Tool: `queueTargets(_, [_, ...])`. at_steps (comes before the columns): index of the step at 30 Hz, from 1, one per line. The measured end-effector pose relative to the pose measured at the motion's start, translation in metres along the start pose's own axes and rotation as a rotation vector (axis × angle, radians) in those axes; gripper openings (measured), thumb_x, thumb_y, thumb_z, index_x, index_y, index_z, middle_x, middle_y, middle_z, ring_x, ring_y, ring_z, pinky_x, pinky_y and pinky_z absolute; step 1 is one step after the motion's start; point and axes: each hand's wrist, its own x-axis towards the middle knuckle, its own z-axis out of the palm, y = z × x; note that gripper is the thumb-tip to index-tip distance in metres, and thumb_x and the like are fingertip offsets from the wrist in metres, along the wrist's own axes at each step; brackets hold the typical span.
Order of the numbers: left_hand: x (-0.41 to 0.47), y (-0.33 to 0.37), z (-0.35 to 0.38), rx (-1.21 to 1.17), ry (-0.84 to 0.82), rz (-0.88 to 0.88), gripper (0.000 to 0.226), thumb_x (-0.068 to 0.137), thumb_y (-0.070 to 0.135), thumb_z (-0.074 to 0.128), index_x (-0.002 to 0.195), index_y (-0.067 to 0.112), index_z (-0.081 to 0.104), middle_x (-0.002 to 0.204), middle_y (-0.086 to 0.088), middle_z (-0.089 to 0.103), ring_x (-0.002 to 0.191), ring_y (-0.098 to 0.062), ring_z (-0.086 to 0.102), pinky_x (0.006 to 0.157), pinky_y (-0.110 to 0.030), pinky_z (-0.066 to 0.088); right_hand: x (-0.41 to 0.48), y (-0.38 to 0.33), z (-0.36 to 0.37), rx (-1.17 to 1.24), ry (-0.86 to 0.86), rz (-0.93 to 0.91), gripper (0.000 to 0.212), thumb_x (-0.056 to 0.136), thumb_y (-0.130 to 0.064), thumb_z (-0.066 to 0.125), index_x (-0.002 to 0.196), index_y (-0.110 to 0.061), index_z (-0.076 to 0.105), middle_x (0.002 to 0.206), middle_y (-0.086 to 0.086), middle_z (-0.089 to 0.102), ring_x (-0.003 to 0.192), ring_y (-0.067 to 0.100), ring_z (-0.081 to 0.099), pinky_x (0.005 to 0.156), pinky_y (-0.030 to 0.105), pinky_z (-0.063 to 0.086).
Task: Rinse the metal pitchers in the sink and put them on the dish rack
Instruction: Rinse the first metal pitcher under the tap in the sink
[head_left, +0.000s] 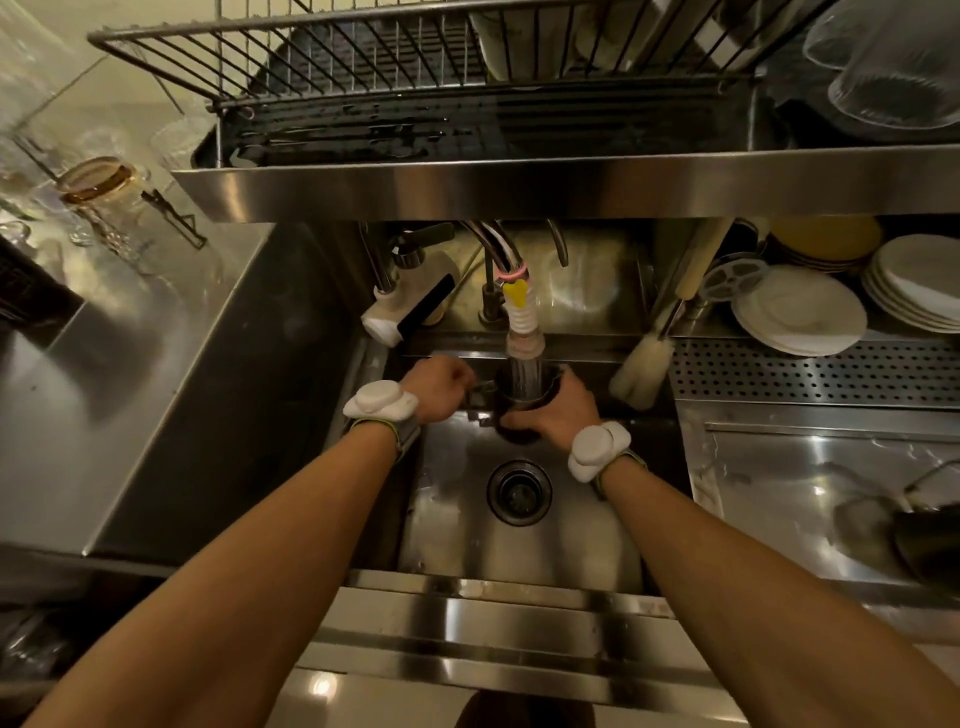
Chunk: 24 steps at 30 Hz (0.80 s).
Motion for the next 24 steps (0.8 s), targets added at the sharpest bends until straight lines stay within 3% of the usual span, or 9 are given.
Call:
queueTargets(2, [-0.002, 0.000, -0.002, 0.022, -0.031, 0.026, 0.028, 0.096, 0.016, 0.046, 0.111, 0.012, 0.068, 0.120, -0.009, 0.067, 0.113, -0.025, 0.061, 0.096, -0.033, 0.047, 0.000, -0.001, 0.001, -0.048, -0.068, 0.016, 0.088, 0.050, -0.028, 0.092, 0.126, -0.015, 0.050, 0.124, 0.001, 0.061, 0.114, 0.019, 0.057, 0.096, 0.028, 0.046])
queueTargets(6, [-0.001, -0.003, 0.000, 0.040, -0.043, 0.054, 0.027, 0.094, 0.014, 0.047, 0.111, 0.013, 0.068, 0.120, -0.008, 0.066, 0.114, -0.025, 0.060, 0.096, -0.032, 0.045, 0.000, 0.003, 0.001, 0.005, 0.118, 0.040, 0.092, 0.047, -0.032, 0.091, 0.127, -0.013, 0.049, 0.123, 0.004, 0.063, 0.113, 0.023, 0.059, 0.097, 0.035, 0.049])
queueTargets(10, [0.001, -0.006, -0.001, 0.069, -0.073, 0.080, 0.030, 0.094, 0.015, 0.045, 0.117, 0.015, 0.065, 0.126, -0.008, 0.064, 0.119, -0.027, 0.058, 0.102, -0.037, 0.047, -0.004, 0.000, -0.001, -0.066, 0.011, 0.034, 0.087, 0.050, -0.026, 0.092, 0.125, -0.014, 0.050, 0.124, 0.003, 0.061, 0.114, 0.020, 0.057, 0.096, 0.028, 0.045])
queueTargets(14, [0.004, -0.010, -0.003, 0.095, -0.057, 0.103, 0.036, 0.092, 0.008, 0.045, 0.124, 0.014, 0.060, 0.132, -0.010, 0.060, 0.124, -0.028, 0.054, 0.105, -0.037, 0.044, -0.003, -0.001, 0.003, -0.014, 0.152, 0.042, 0.093, 0.049, -0.029, 0.092, 0.128, -0.011, 0.046, 0.126, 0.005, 0.060, 0.117, 0.024, 0.056, 0.096, 0.029, 0.044])
queueTargets(17, [0.003, -0.011, -0.003, 0.108, -0.067, 0.100, 0.036, 0.093, 0.009, 0.044, 0.125, 0.015, 0.060, 0.133, -0.010, 0.059, 0.124, -0.028, 0.055, 0.104, -0.038, 0.044, -0.005, -0.004, 0.003, -0.091, 0.020, 0.027, 0.088, 0.049, -0.029, 0.092, 0.125, -0.014, 0.051, 0.123, 0.002, 0.062, 0.114, 0.021, 0.058, 0.093, 0.026, 0.044])
queueTargets(21, [0.005, -0.015, -0.006, 0.119, -0.062, 0.114, 0.038, 0.093, 0.008, 0.044, 0.126, 0.015, 0.059, 0.134, -0.009, 0.058, 0.125, -0.027, 0.054, 0.105, -0.036, 0.044, -0.006, -0.005, 0.004, -0.006, 0.167, 0.048, 0.086, 0.054, -0.026, 0.091, 0.127, -0.011, 0.047, 0.125, 0.005, 0.060, 0.115, 0.023, 0.057, 0.092, 0.025, 0.043])
queueTargets(24, [0.004, -0.014, -0.005, 0.117, -0.074, 0.112, 0.037, 0.093, 0.008, 0.044, 0.127, 0.013, 0.058, 0.134, -0.009, 0.058, 0.125, -0.027, 0.054, 0.104, -0.035, 0.044, -0.006, -0.009, 0.004, -0.109, 0.017, 0.012, 0.085, 0.050, -0.031, 0.092, 0.123, -0.015, 0.052, 0.121, 0.002, 0.063, 0.112, 0.021, 0.059, 0.094, 0.028, 0.047])
